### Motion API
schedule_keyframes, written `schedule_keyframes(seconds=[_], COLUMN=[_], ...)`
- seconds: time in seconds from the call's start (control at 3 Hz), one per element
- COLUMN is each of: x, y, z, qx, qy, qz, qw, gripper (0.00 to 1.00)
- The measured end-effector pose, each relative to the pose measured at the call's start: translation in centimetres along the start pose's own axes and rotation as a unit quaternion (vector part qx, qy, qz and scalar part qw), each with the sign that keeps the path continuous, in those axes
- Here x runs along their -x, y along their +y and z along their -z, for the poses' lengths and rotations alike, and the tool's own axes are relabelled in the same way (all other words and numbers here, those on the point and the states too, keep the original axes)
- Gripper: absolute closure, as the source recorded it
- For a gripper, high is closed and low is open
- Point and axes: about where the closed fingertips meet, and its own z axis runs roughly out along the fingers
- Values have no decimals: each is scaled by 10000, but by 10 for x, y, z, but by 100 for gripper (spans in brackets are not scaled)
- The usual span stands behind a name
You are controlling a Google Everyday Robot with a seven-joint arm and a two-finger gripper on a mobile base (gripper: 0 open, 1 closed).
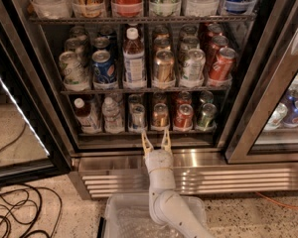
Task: Pick orange can from bottom shelf of fridge
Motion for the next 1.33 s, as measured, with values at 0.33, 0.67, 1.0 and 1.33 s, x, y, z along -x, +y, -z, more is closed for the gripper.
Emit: schedule_keyframes(seconds=[0.33,0.67,1.0,1.33], x=[-1,-3,-11,-15], y=[-3,-5,-9,-11], z=[-7,-16,-37,-43], qx=[-80,-135,-150,-181], qy=[-37,-46,50,87], qz=[4,12,0,12], qw=[10000,9999,9999,9998], gripper=[41,40,40,40])
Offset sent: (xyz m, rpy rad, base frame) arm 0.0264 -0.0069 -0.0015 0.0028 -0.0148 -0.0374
